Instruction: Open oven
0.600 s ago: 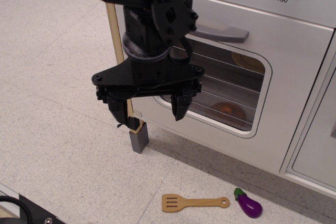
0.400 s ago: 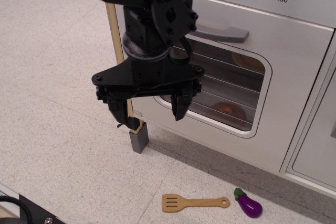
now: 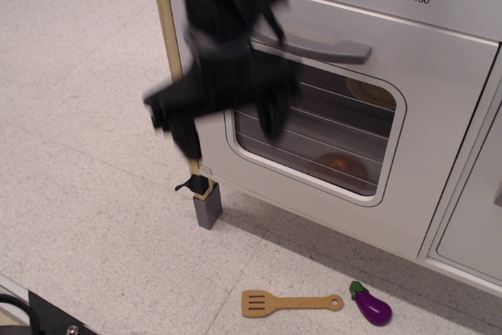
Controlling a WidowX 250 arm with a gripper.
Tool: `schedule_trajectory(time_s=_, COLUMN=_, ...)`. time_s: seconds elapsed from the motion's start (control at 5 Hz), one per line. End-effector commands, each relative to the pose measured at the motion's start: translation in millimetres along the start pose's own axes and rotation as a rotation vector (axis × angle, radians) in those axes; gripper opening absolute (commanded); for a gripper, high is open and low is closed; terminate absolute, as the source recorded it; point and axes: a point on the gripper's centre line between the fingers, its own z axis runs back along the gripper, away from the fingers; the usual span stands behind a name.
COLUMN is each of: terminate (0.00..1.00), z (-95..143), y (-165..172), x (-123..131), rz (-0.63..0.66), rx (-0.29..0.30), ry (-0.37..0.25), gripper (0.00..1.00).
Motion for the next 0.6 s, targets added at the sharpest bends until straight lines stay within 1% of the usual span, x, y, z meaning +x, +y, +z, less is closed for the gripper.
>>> schedule_trajectory(time_s=0.0, terminate=0.00, z=6, y=-20, x=65, rz=0.513, rx=-0.150, ry=-0.059, gripper=1.00)
schedule_trajectory(time_s=0.2, terminate=0.00, z=-2, y=-31, x=76, rz=0.610, rx=-0.274, ry=-0.046, gripper=1.00)
schedule_trajectory(time_s=0.4, terminate=0.00, z=-13, y=-45, x=85, rz=0.707, rx=-0.356, ry=-0.071, gripper=1.00)
